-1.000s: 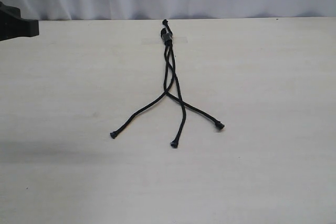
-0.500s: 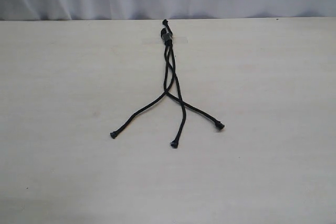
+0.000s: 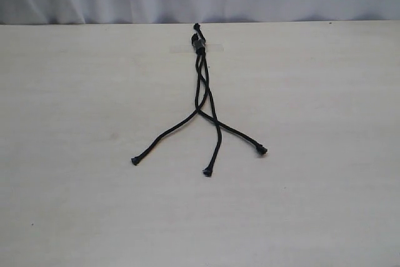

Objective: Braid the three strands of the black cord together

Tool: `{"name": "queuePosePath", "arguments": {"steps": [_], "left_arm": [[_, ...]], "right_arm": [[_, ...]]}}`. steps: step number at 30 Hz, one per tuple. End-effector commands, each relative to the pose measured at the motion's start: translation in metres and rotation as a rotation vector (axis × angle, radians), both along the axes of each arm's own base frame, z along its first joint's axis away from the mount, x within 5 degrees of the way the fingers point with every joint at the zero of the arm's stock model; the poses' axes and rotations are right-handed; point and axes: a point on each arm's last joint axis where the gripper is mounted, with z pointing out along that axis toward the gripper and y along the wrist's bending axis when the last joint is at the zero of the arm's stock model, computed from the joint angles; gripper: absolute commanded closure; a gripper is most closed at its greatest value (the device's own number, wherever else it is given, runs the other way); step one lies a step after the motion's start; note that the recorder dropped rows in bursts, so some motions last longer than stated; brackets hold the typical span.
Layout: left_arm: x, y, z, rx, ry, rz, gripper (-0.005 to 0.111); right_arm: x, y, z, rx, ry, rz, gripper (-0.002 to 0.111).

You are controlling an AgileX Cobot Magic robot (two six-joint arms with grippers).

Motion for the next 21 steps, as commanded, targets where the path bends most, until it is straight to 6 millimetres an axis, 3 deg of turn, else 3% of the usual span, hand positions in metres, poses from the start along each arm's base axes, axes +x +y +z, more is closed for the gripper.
{"name": "queuePosePath", "arguments": {"steps": [1,6,21], "left_arm": [[-0.008,0.003,-0.023,-0.011,-0.016,0.058,0.107],[-0.007,0.004,-0.043,-0.013,0.028,0.078,0.107],[-0.003,0.004,-0.065,-0.048,0.138,0.067,0.107]], "right_arm": [[0.0,0.0,0.0,-0.004,-0.003,-0.007,0.104],[0.0,0.0,0.0,-0.004,-0.003,-0.007,0.104],[0.0,0.0,0.0,-0.004,-0.003,-0.007,0.104]]}}
